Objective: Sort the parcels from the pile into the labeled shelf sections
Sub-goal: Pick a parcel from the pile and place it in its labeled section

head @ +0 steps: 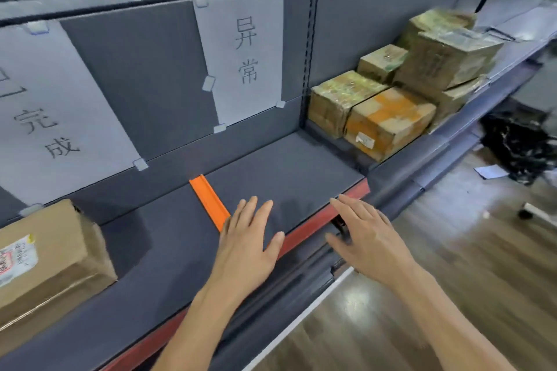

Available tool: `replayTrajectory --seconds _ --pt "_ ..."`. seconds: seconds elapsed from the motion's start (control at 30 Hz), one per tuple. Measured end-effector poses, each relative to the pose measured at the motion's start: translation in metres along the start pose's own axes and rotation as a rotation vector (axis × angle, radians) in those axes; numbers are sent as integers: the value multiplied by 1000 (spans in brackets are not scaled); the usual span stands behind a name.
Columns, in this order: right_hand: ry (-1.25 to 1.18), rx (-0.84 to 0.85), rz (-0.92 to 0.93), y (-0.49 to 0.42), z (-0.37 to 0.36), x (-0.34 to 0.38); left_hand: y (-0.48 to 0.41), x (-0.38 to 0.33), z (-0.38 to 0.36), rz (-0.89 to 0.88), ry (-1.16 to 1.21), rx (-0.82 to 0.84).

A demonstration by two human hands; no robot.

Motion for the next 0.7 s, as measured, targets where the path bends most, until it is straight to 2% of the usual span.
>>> replayTrajectory --seconds 0.37,0.7 --pt "41 -8 -196 27 31 -152 -94 -133 -48 -166 -19 115" --pt "46 29 -279 -36 49 -234 -215 -180 -82 -235 22 184"
Point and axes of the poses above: each hand's wrist, its own y-axis away from the middle knuckle, its own z-axis out of the back of the hand, x = y × z, the point moved 9 cm from there along -y, towards the middle knuckle, and after that the axes turned 7 degrees about x, right-handed, at the moved point
